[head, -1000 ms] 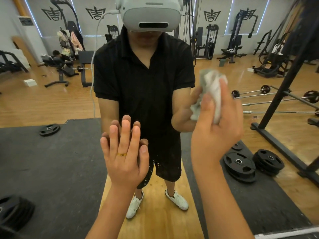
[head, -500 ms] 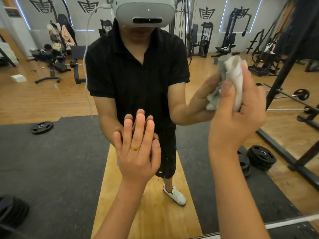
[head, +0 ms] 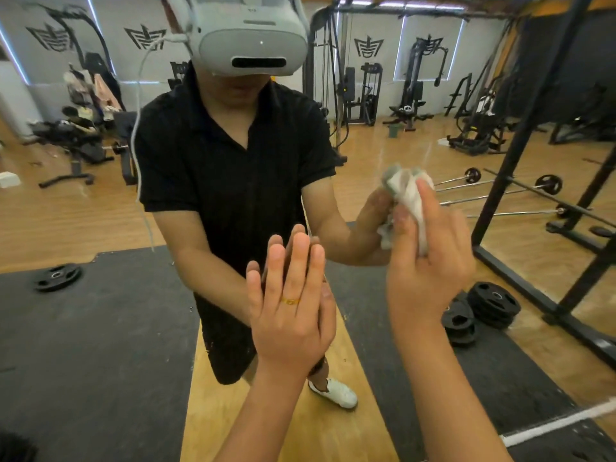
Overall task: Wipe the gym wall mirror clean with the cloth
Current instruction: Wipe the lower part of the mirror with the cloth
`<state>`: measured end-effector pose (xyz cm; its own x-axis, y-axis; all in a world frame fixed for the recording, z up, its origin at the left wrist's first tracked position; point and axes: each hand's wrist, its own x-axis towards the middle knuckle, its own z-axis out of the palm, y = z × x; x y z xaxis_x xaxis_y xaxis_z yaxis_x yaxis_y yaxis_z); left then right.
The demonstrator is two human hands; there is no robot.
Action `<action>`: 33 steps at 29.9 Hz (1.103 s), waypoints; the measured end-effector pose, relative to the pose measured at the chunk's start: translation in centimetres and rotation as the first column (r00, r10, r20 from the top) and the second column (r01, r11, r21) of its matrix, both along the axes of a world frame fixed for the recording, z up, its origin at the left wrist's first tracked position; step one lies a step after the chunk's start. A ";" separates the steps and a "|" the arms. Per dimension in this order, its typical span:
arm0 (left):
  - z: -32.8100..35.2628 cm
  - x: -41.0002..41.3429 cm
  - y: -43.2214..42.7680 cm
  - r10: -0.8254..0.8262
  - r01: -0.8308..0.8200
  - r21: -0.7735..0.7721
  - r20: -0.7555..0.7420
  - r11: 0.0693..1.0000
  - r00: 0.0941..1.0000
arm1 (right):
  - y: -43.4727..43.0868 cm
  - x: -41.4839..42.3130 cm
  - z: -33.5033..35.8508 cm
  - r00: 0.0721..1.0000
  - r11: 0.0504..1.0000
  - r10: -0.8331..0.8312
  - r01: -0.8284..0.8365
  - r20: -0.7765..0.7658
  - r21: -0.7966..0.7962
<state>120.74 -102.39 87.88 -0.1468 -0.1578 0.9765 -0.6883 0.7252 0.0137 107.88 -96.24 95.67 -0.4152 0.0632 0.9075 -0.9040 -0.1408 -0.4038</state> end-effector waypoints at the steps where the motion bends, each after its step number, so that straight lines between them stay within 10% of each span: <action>1: 0.0 0.0 0.0 -0.003 0.003 0.005 -0.004 1.000 1.000 | -0.1 -0.5 1.6 0.999 1.000 0.009 -0.009 0.034 -0.018; 24: 0.4 -0.1 0.1 0.111 -0.112 0.013 0.069 0.994 0.991 | -1.0 2.1 -6.3 0.984 0.984 0.179 -0.179 0.024 -0.021; 33: 2.2 8.0 1.8 -0.125 0.104 0.111 0.202 0.988 0.971 | -0.4 2.6 -5.6 0.983 0.991 0.137 -0.137 0.119 -0.004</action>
